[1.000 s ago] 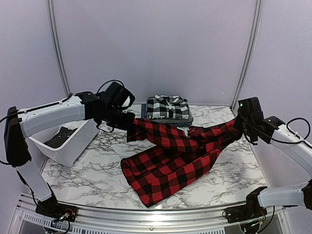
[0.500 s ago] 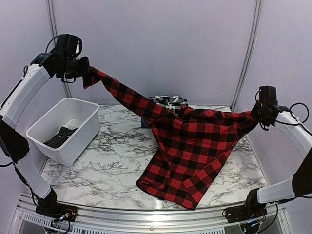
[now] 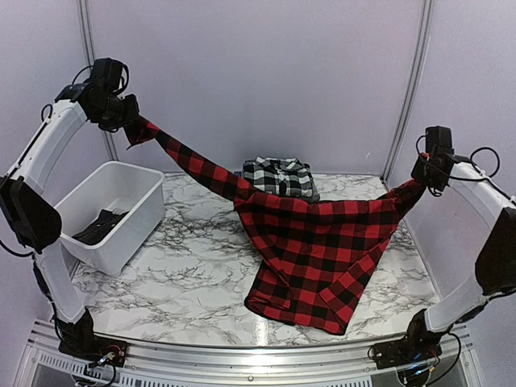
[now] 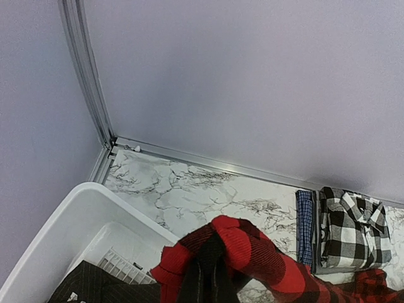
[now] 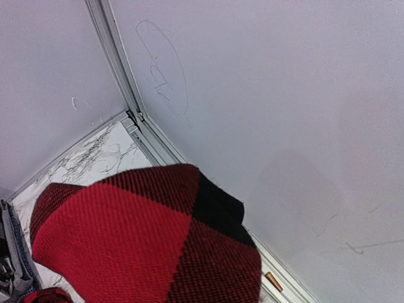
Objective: Fold and stack the long sleeve shirts
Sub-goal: Flatten out the crumpled shirt at the center of the board.
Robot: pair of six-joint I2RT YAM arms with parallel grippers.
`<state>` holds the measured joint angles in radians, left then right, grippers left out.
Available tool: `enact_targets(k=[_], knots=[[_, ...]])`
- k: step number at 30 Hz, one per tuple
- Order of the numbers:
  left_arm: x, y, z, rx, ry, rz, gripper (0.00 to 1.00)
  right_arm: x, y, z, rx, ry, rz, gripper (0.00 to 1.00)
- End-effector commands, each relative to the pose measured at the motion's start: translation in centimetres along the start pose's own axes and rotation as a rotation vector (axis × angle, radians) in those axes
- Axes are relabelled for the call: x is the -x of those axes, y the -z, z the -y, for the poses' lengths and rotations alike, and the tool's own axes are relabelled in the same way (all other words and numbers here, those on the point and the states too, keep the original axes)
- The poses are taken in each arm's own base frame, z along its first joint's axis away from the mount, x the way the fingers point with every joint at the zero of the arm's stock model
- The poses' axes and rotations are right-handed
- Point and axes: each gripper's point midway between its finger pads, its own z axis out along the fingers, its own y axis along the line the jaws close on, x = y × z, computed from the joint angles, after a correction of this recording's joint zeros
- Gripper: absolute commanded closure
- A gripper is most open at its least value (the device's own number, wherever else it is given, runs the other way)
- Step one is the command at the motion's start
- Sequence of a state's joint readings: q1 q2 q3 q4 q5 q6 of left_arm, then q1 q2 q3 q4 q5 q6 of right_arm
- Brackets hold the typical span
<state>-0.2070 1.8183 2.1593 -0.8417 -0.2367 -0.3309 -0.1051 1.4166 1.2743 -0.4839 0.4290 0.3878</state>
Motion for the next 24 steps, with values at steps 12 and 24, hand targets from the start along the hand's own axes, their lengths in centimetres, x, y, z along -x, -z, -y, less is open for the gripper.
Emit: enact_targets(k=[12, 24], knots=[[-2.3, -2.7, 3.3, -0.173, 0.016, -0.123, 1.0, 1.2, -3.5, -6.2, 0.174, 0.086, -0.083, 0.87], [-11.9, -6.7, 10.1, -0.197, -0.108, -0.3, 1.0, -5.3, -2.4, -9.5, 0.251, 0.222, -0.176, 0.17]])
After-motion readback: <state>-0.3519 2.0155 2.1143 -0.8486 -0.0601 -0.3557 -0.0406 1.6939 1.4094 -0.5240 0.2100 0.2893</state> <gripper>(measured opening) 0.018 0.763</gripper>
